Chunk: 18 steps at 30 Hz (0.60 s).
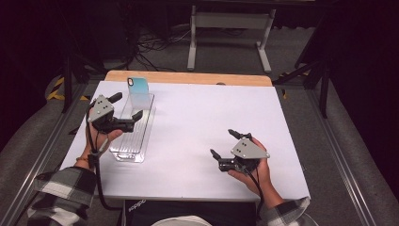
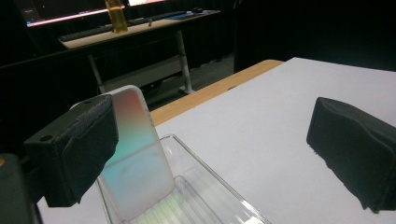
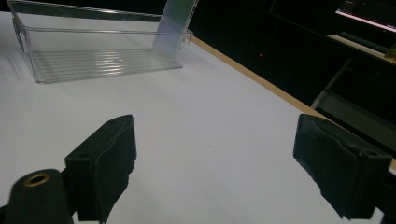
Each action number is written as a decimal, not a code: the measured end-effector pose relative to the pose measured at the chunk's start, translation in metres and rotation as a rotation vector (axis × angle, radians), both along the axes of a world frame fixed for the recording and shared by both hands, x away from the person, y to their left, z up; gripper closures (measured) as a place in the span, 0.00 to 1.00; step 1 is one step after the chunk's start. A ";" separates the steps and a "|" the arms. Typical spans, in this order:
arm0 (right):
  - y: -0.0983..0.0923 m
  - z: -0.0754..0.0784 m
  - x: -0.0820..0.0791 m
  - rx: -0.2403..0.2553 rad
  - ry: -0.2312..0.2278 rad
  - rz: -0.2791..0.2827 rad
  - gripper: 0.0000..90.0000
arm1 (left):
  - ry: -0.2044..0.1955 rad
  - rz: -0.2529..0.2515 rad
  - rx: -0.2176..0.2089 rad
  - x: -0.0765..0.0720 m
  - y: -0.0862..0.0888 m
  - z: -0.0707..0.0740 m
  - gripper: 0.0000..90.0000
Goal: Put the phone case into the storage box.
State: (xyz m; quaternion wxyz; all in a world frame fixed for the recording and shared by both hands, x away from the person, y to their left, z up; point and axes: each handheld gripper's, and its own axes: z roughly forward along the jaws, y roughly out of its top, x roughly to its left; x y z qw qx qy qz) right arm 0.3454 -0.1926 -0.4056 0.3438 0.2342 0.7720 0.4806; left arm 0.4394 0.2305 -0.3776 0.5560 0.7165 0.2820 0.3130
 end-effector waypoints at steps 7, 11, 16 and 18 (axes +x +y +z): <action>0.000 0.000 0.000 0.001 0.000 0.001 0.15 | -0.006 -0.009 0.005 -0.005 -0.003 0.000 0.04; 0.000 0.001 0.000 0.001 -0.001 0.001 0.15 | -0.012 -0.014 0.008 -0.008 -0.004 0.001 0.04; 0.000 0.001 0.000 0.001 -0.003 0.000 0.16 | -0.017 -0.021 0.013 -0.012 -0.005 0.001 0.04; -0.001 0.002 -0.001 0.002 -0.003 0.001 0.15 | -0.020 -0.024 0.017 -0.014 -0.005 0.001 0.04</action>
